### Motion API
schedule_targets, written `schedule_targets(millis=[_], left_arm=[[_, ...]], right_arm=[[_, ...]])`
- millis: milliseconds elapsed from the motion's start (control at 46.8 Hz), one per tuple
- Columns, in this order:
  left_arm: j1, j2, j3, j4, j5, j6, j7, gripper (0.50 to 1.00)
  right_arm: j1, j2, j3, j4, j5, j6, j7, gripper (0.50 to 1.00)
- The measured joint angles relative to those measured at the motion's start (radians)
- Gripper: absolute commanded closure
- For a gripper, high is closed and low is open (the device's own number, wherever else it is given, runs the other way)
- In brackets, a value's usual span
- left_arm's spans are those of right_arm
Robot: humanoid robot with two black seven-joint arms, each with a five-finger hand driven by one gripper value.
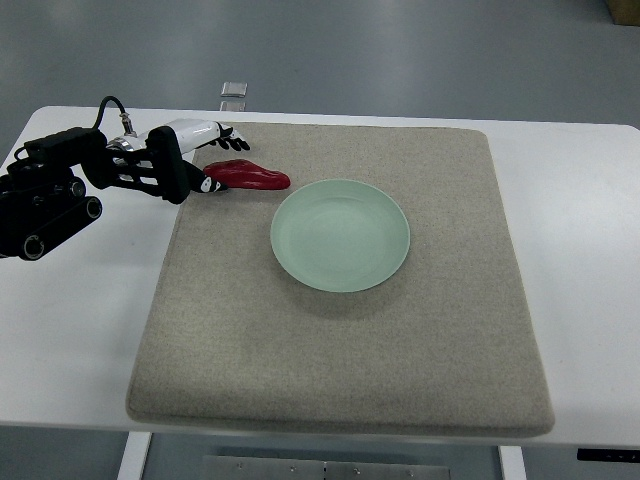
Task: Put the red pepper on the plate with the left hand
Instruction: 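Lower the left hand onto the red pepper and close fingers around it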
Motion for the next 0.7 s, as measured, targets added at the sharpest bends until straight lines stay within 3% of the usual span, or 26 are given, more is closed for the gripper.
schedule_targets(millis=[705], left_arm=[[0.0,-0.038,0.023,0.049,-0.003,0.006,0.001,0.765]], right_arm=[[0.0,0.0,0.0,0.0,0.0,0.0,0.0,0.568]])
